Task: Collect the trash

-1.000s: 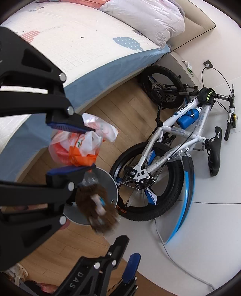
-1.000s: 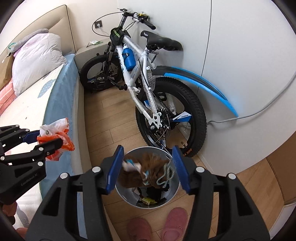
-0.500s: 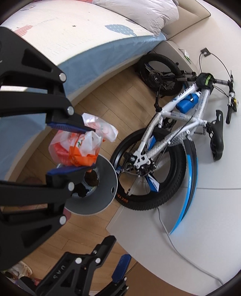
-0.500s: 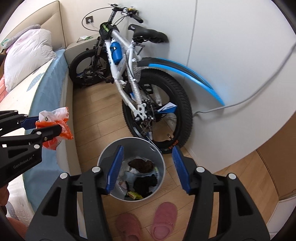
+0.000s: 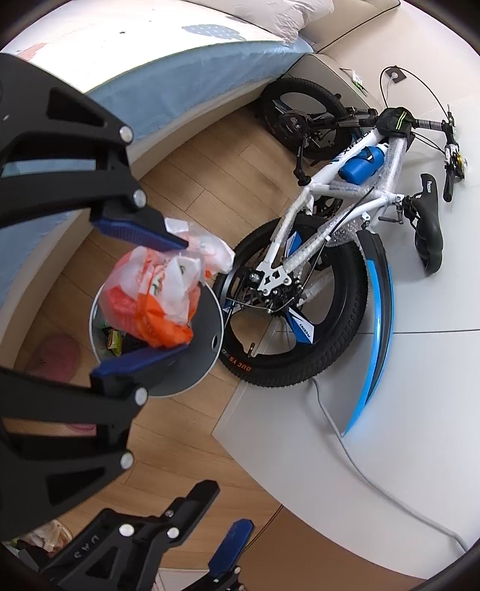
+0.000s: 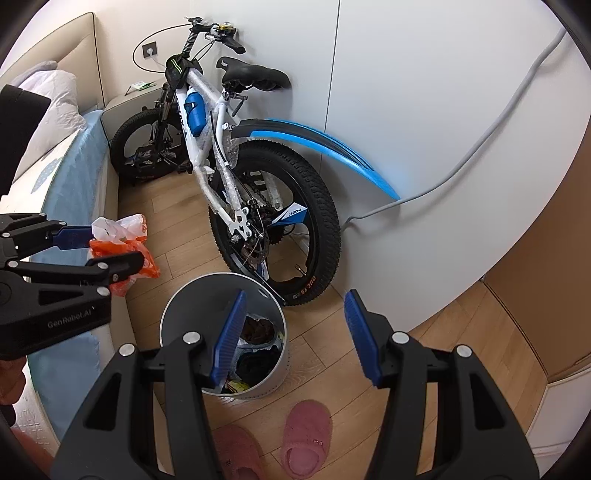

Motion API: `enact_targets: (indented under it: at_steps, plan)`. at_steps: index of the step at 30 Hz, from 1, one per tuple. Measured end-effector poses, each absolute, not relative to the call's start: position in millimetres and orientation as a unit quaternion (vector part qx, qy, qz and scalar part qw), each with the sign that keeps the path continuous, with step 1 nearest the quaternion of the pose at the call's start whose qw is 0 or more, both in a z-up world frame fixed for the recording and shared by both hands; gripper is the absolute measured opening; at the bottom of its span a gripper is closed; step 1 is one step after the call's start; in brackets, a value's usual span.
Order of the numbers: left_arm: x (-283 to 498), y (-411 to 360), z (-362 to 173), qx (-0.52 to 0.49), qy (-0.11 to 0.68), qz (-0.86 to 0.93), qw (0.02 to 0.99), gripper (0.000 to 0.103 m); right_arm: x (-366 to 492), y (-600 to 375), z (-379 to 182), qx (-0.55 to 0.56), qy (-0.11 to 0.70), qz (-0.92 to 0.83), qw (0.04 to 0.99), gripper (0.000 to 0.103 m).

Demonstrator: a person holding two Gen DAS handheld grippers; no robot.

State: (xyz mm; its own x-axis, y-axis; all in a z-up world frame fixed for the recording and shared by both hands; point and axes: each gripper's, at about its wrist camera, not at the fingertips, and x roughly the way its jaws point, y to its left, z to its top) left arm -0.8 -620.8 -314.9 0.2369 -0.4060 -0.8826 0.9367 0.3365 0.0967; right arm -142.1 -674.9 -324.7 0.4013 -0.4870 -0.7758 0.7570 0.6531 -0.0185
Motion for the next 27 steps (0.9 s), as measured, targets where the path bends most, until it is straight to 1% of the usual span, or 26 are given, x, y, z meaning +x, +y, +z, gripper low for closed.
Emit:
enact_targets:
  at_steps: [2, 10, 15, 27]
  plan:
    - [-1, -621, -317, 0.331, 0.404, -0.466, 0.714, 0.068, -141, -675, -326, 0.173, 0.394, -0.378, 0.82, 0.053]
    - [3, -618, -326, 0.328, 0.42, -0.463, 0.709, 0.068, -136, -673, -329, 0.178, 0.394, -0.371, 0.822, 0.053]
    - [4, -618, -327, 0.322, 0.424, -0.464, 0.708, 0.072, -136, -672, -327, 0.177, 0.394, -0.375, 0.821, 0.053]
    - [15, -594, -313, 0.309, 0.425, -0.445, 0.725, 0.072, -124, -655, -315, 0.17, 0.396, -0.352, 0.831, 0.053]
